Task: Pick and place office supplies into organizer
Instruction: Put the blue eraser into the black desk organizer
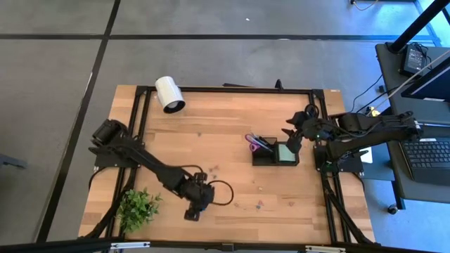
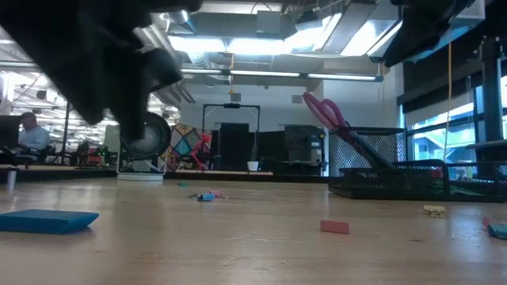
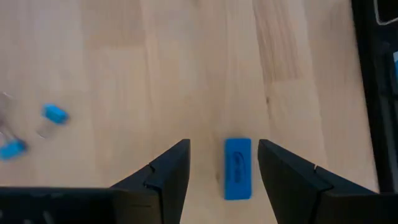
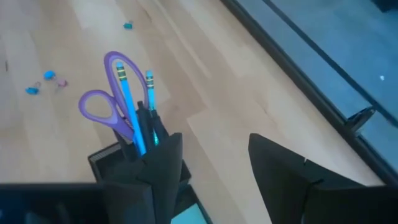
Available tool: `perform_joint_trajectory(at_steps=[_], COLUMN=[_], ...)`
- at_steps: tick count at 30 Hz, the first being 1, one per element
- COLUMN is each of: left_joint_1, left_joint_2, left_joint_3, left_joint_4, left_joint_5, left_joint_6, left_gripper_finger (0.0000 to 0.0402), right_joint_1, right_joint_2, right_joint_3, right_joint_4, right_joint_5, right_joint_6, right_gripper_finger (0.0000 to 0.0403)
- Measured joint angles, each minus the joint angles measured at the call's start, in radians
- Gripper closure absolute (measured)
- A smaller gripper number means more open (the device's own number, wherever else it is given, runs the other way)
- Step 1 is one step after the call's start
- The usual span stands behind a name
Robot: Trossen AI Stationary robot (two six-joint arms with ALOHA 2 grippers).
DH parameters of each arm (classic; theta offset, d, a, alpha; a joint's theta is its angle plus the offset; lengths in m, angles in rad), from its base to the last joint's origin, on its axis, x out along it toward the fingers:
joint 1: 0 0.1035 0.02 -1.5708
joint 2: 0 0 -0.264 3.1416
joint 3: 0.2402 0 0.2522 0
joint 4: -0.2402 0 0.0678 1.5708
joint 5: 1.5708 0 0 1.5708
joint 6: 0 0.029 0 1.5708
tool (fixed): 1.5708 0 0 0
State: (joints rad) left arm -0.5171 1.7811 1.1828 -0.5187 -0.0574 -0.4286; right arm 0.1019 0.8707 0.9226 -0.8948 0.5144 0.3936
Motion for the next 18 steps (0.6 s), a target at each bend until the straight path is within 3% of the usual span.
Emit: perform_joint_trajectory(at_steps=[7, 18], left_joint_1=[-0.058, -0.056], left_joint_2=[0.055, 0.152], left_joint_3=[0.000, 0.005], left_joint_4=[-0.003, -0.010], left_joint_5=[-0.008, 0.012], left_joint_6=[-0.110, -0.180], left_gripper_finger=[0.0220, 0.0220], right_joint_1=[-0.029, -0.035], right_joint_2=[0.000, 0.000], right_joint_3=[0.000, 0.000], right_joint_4=[0.000, 0.000], right_joint_5=[0.000, -0.001], right_joint_6=[-0.037, -0.045], right_gripper_finger=[0.0214, 0.0214])
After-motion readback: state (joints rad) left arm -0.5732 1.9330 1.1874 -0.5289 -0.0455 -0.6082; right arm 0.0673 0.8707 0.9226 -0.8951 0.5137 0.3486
